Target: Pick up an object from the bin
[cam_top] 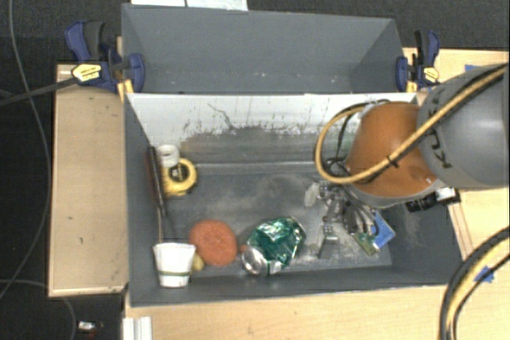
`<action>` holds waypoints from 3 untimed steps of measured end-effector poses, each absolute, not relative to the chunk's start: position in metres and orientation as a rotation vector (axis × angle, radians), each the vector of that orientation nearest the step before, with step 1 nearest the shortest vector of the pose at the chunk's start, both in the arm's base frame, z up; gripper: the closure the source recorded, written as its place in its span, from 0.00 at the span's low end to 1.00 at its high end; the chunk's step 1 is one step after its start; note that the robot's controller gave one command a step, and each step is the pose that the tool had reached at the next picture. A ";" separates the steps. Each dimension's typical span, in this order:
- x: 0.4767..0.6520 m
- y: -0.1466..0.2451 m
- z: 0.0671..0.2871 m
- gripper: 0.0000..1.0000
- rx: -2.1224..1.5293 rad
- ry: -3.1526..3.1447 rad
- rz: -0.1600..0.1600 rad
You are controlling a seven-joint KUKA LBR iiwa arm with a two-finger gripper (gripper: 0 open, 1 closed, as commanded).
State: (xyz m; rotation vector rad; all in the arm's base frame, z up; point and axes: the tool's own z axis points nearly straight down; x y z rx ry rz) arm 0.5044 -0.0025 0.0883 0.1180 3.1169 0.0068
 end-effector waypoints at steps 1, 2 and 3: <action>0.504 -0.002 0.088 0.00 0.119 3.117 0.007; 0.494 0.053 0.071 0.00 0.045 3.118 0.007; 0.483 0.065 0.070 1.00 -0.028 3.116 0.001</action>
Offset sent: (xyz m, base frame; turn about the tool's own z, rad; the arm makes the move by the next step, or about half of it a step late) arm -0.0121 0.0592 -0.0183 -0.0507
